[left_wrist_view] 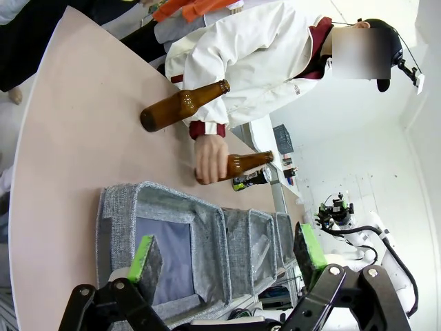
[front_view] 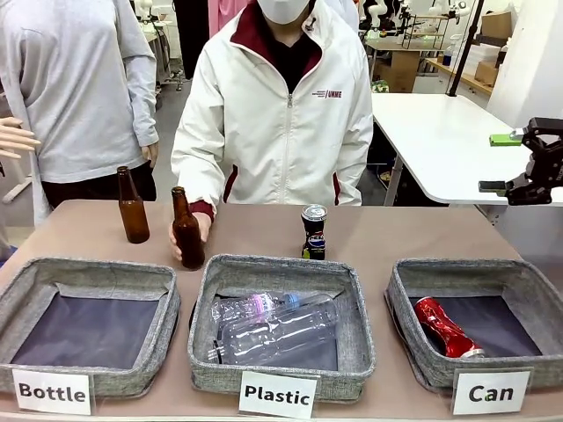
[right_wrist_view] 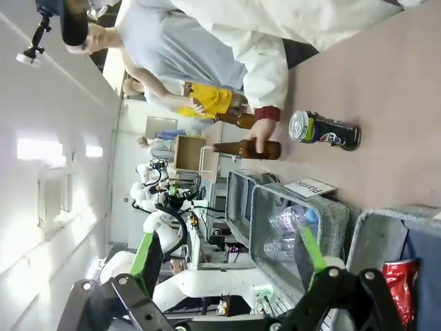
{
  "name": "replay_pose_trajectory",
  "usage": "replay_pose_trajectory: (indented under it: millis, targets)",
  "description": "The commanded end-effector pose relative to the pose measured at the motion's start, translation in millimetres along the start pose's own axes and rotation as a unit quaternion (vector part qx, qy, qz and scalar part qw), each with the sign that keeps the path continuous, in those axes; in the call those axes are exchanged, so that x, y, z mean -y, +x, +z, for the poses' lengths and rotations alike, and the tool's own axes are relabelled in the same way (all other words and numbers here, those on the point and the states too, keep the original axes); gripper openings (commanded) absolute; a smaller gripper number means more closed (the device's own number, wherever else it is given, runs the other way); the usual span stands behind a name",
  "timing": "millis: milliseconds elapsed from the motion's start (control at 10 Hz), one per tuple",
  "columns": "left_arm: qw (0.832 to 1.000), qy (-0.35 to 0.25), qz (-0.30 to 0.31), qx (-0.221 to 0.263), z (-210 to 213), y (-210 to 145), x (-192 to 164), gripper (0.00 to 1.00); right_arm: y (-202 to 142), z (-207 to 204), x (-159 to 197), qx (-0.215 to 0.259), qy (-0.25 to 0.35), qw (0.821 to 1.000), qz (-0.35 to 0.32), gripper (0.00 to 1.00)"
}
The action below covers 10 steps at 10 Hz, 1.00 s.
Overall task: Sort the can waste into the basket.
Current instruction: Pick up the can waste from the table and place it in the right Fabric basket.
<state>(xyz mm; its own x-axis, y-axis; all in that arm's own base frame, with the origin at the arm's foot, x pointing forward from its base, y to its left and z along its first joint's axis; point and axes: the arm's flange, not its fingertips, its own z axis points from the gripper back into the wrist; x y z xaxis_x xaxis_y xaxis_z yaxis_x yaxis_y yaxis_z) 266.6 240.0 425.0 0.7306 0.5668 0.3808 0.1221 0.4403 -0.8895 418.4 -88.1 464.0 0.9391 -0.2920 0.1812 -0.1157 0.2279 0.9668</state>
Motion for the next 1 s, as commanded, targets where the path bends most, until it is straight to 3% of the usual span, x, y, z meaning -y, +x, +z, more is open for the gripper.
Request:
replay_pose_trajectory:
  millis: [0,600,700,900]
  targets:
    - [1.000,-0.009,-0.011,0.006,-1.0,0.3,0.1,1.00,6.2,8.1,-2.8,-0.004,-0.002,1.000,0.001,1.00]
    - [1.000,0.000,0.000,0.000,0.0,0.0,0.0,1.00,6.2,8.1,-2.8,-0.004,-0.002,1.000,0.001,1.00]
    - [0.995,0.033,-0.095,0.016,55.7,4.9,34.3,1.00,6.2,8.1,-2.8,-0.004,-0.002,1.000,0.001,1.00]
    - [0.988,0.031,-0.144,0.050,151.7,17.4,73.3,1.00,6.2,8.1,-2.8,-0.004,-0.002,1.000,0.001,1.00]
